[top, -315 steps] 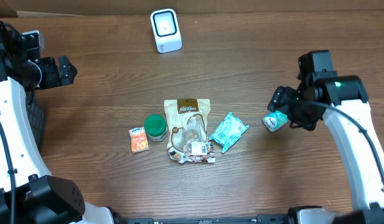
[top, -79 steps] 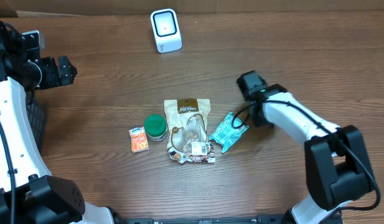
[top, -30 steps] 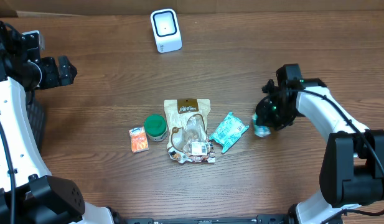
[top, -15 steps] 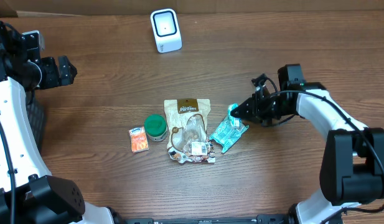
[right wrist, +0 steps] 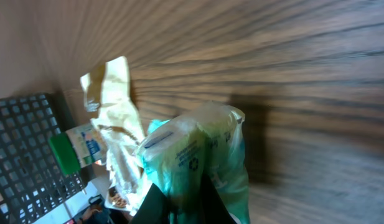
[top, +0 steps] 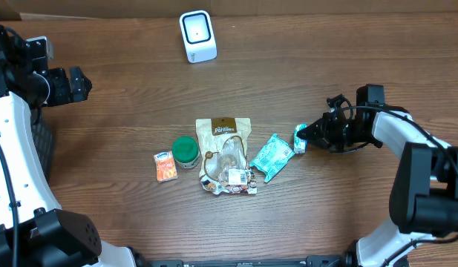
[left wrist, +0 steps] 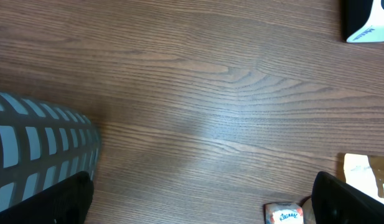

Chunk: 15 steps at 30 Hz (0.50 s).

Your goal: Scan the item barcode

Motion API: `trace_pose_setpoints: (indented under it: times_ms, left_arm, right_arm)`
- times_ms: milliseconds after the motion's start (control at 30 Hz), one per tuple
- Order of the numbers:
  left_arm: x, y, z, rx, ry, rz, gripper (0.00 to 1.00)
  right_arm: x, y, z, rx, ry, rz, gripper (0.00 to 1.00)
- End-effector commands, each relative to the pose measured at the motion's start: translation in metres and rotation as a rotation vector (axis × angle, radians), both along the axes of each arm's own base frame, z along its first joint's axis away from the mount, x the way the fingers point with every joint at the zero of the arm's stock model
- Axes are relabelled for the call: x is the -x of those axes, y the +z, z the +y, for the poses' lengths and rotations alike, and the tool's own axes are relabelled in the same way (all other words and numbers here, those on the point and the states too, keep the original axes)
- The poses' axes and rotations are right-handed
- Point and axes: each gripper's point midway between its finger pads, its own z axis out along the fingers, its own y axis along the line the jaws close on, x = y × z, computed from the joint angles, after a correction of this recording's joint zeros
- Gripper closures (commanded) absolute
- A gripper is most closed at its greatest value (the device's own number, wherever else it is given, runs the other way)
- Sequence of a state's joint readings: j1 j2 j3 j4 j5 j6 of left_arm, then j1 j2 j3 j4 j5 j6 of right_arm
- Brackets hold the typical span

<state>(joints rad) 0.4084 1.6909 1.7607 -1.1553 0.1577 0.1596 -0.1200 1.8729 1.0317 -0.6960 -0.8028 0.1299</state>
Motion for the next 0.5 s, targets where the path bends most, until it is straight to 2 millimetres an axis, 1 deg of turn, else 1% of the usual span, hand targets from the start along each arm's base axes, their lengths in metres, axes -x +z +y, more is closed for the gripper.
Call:
trace_pose_setpoints:
  times_ms: [0,233,267,300,333,467]
  left_arm:
    - [-0.002,0.004,0.003,0.009,0.013,-0.016,0.00]
    - [-0.002,0.004,0.003,0.009,0.013,-0.016,0.00]
    - [-0.002,0.004,0.003,0.009,0.013,-0.016,0.00]
    - [-0.002,0.004,0.003,0.009,0.013,-0.016,0.00]
    - [-0.002,0.004,0.003,0.009,0.013,-0.016,0.00]
    - [-0.002,0.004,0.003,0.009,0.013,-0.016,0.01]
  right_arm:
    - [0.000,-0.010,-0.001,0.003,0.004,0.012,0.96]
    - [0.002,-0.020,-0.008,0.060,-0.002,0.033,0.96]
    - [0.002,-0.020,-0.009,0.059,-0.006,0.033,0.92]
    - [0.001,-0.020,-0.011,0.059,-0.010,0.034,0.85]
    - [0.001,-0.020,-0.012,0.058,-0.015,0.033,0.81]
    - [-0.003,-0.016,-0.023,0.057,-0.044,0.037,0.80]
